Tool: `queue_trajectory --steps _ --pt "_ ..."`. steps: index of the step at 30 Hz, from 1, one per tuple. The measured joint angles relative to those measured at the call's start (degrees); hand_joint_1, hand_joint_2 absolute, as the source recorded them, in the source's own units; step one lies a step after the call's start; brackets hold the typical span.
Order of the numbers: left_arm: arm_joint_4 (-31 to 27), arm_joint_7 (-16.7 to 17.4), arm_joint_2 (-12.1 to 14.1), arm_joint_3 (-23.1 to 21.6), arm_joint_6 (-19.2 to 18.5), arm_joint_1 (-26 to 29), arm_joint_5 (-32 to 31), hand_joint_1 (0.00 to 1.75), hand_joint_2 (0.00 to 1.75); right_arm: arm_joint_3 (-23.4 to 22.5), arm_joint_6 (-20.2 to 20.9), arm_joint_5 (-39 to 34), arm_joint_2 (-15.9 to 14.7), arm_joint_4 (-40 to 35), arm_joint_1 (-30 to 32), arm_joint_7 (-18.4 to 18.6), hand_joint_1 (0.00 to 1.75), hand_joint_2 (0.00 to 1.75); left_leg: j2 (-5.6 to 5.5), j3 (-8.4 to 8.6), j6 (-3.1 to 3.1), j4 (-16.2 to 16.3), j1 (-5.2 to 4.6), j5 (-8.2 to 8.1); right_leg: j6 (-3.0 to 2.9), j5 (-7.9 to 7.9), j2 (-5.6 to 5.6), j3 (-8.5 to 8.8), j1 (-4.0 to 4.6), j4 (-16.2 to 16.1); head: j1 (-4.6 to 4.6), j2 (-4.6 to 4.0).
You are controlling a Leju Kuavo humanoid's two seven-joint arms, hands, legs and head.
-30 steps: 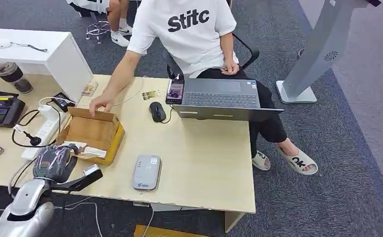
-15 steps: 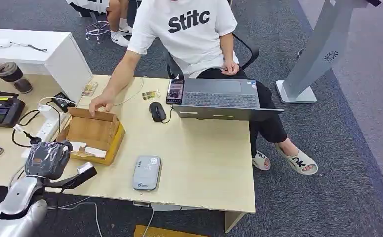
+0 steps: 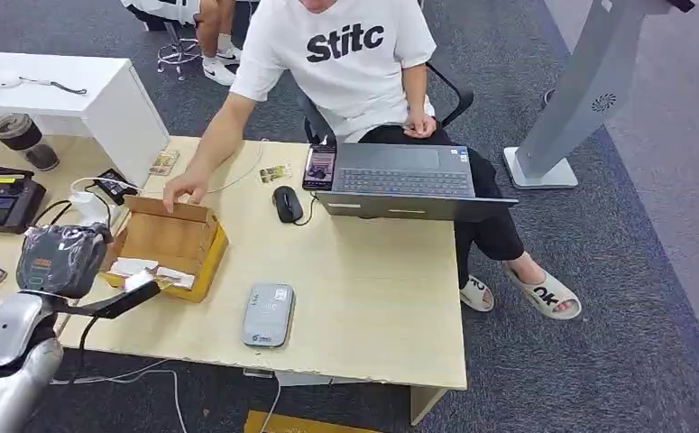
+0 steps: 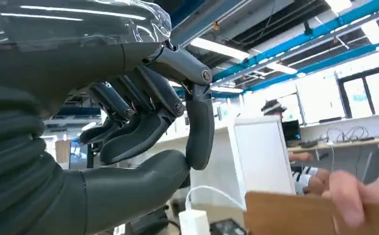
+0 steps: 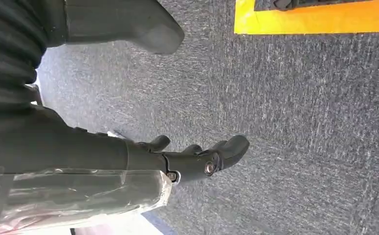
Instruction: Pass the card to the sensor for recognition and then transmit it.
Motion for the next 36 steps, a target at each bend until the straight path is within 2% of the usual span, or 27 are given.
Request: queue_trajectory --steps 1,9,12,15,16,21,26,36 --pt "0.00 0.04 0.04 0.00 -0.11 -0.32 0.00 0.00 1.75 0.00 0.00 0.00 0.00 0.00 0.00 0.00 0.00 1.75 0.00 0.00 0.00 0.00 0.00 0.00 0.00 0.01 0.01 0.00 0.00 0.00 0.04 0.00" --pt "0.00 0.90 -1.33 -0.07 0.11 -0.95 2.52 0.00 1.75 0.00 0.07 -0.13 0.00 0.00 0.00 0.33 0.00 1.75 0.01 0.00 0.00 0.00 -0.01 0.00 -0.01 0.02 0.02 -0.03 0.00 -0.01 0.02 0.00" --pt "-0.74 1.12 -1.97 -0.24 -3.28 -0.97 4.88 0.00 1.75 -0.02 0.00 -0.20 0.00 0.00 0.01 0.37 0.00 1.75 0.01 0.00 0.00 0.00 0.00 0.00 0.00 0.01 0.02 -0.04 0.00 -0.01 0.02 0.00" --pt "-2.25 5.96 -2.47 -0.52 -13.85 -1.29 6.32 0.00 1.75 -0.20 -0.44 -0.46 0.00 0.00 0.01 0.74 0.00 1.75 0.01 0.00 0.00 0.00 0.00 0.00 0.00 0.02 0.02 -0.05 0.00 -0.01 0.04 0.00" --pt "-2.77 7.19 -2.60 -0.65 -15.89 -1.32 6.32 0.00 1.75 -0.33 -0.55 -0.46 0.00 0.00 0.03 0.79 0.00 1.75 0.03 -0.01 0.00 0.00 0.00 0.00 -0.01 0.02 0.04 -0.06 0.00 -0.01 0.02 0.00" --pt "-4.35 8.48 -2.97 -0.96 -18.30 -1.99 6.29 0.00 1.75 -0.55 -0.66 -1.05 0.00 0.00 0.04 0.87 0.00 1.75 0.03 -0.01 0.00 0.00 0.00 0.01 -0.01 0.03 0.05 -0.06 0.00 -0.01 0.02 0.00" --pt "-6.51 13.55 -2.95 -2.82 -22.33 -2.06 2.86 0.00 1.75 -1.42 -0.63 -1.49 0.02 0.00 0.09 1.07 0.00 1.75 0.03 -0.01 0.00 0.00 -0.01 0.01 -0.01 0.03 0.05 -0.07 0.00 -0.01 0.02 0.00" --pt "-8.39 14.95 -3.08 -5.73 -23.91 -2.64 2.32 0.00 1.75 -2.25 -0.57 -1.53 0.02 0.00 0.13 1.20 0.00 1.75 0.03 -0.01 0.00 0.00 -0.01 0.01 0.00 0.03 0.05 -0.07 0.00 -0.01 0.02 0.00"
